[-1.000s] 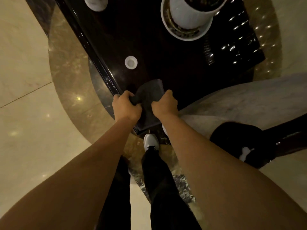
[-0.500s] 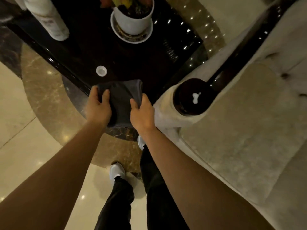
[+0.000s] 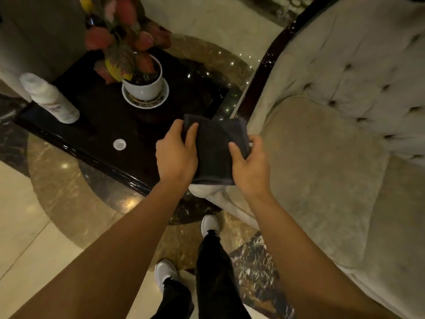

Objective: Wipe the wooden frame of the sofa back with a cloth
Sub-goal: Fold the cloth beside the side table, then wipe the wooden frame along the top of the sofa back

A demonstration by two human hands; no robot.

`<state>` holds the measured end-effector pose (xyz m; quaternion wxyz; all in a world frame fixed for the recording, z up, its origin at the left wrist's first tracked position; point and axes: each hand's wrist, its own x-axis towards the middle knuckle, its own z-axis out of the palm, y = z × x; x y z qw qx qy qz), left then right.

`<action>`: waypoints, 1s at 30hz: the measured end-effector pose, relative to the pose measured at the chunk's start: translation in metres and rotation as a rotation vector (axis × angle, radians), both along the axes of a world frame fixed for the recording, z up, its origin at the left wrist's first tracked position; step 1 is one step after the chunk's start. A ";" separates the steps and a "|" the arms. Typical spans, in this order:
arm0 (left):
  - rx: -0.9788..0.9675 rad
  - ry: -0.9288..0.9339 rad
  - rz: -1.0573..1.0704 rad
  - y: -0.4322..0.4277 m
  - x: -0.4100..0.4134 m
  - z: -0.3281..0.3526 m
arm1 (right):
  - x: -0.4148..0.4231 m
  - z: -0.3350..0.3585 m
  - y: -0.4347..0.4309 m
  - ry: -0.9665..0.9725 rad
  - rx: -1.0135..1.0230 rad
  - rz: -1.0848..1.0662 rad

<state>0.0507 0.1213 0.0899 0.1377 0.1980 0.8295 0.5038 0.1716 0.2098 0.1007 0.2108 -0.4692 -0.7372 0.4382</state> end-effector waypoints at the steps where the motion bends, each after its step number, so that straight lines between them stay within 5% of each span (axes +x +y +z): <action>1: 0.006 0.009 0.007 0.011 -0.001 -0.001 | 0.000 0.000 0.011 -0.012 0.031 0.001; 5: -0.053 0.006 -0.055 0.042 -0.008 -0.015 | -0.004 -0.007 0.053 -0.161 0.116 0.069; 9: -0.231 0.070 -0.198 0.043 -0.006 -0.038 | -0.019 -0.019 0.058 -0.352 0.500 0.153; 13: 0.044 -0.492 0.172 0.031 -0.010 -0.047 | -0.053 -0.046 0.040 -0.482 0.607 0.536; 16: -0.010 -0.587 0.342 0.028 -0.013 -0.052 | -0.062 -0.067 0.023 -0.642 0.621 0.624; 21: -0.010 -0.666 0.322 0.038 -0.010 -0.053 | -0.037 -0.077 0.067 -0.579 0.864 0.960; 23: -0.045 -0.668 0.284 0.042 -0.012 -0.053 | -0.040 -0.068 0.106 -0.651 0.935 0.839; 26: -0.059 -0.690 0.264 0.042 -0.015 -0.051 | -0.051 -0.068 0.064 -0.656 0.781 0.635; 30: -0.017 -0.732 0.284 0.036 -0.019 -0.049 | -0.035 -0.078 0.025 -0.550 0.816 1.041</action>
